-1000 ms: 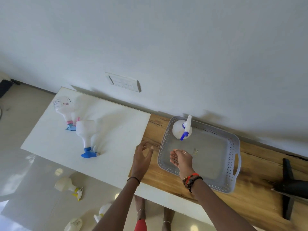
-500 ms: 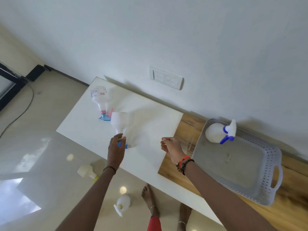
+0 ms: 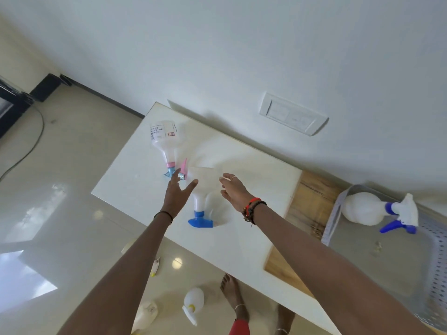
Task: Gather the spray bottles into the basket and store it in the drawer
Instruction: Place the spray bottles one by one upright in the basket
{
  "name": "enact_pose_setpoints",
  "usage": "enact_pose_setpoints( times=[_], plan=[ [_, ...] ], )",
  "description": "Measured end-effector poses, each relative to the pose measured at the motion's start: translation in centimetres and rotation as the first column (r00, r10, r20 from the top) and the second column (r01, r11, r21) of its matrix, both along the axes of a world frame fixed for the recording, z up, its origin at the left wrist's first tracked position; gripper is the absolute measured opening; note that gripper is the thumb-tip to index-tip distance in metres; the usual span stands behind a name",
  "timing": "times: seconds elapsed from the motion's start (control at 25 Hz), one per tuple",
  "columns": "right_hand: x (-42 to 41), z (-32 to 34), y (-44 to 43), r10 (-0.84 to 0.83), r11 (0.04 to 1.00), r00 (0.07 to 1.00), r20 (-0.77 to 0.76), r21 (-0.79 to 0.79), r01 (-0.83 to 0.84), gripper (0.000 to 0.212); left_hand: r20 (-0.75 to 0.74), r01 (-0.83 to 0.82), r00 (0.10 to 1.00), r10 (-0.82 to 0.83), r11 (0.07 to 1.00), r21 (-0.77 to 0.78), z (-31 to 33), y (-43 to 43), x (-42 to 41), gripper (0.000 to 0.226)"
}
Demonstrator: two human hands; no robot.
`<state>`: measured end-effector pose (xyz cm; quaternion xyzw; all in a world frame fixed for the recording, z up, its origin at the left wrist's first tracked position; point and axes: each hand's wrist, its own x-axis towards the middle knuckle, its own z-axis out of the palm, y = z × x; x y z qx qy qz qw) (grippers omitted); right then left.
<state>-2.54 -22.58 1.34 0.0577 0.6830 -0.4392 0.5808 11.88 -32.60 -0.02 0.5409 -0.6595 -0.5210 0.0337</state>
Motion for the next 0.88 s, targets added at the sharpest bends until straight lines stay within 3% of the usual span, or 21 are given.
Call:
enact_pose_setpoints(
  times=[0.28,0.48,0.6,0.68,0.76,0.88],
  plan=[
    [0.7,-2.8,-3.9,0.047,0.998,0.999,0.013,-0.043,-0.046,0.046,0.011,0.321,0.947,-0.32,0.947,-0.036,-2.7,-2.5,-1.9,0.096],
    [0.1,-2.6,-3.1,0.177,0.984,0.984,-0.034,-0.006,-0.177,0.044,0.044,0.294,0.954,-0.296,0.955,0.045,-3.2,-2.3,-1.8,0.098],
    [-1.0,-2.0,-1.8,0.293,0.956,0.955,-0.055,-0.01,-0.294,0.038,-0.013,0.183,0.983,-0.184,0.963,0.2,-2.3,-1.5,-1.1,0.095],
    [-2.1,-1.1,-0.7,0.381,0.923,0.922,-0.069,-0.024,-0.384,0.036,-0.071,0.092,0.995,-0.071,0.927,0.362,-1.2,-0.9,-0.5,0.093],
    [-3.3,-0.2,0.8,0.447,0.892,0.892,-0.07,-0.048,-0.45,0.038,-0.126,0.051,0.992,0.015,0.863,0.503,-0.1,0.0,-0.2,0.075],
    [-4.4,1.4,3.2,0.514,0.85,0.853,-0.095,-0.078,-0.521,0.047,-0.129,0.042,0.991,0.046,0.796,0.604,1.8,1.8,-0.8,0.058]
  ],
)
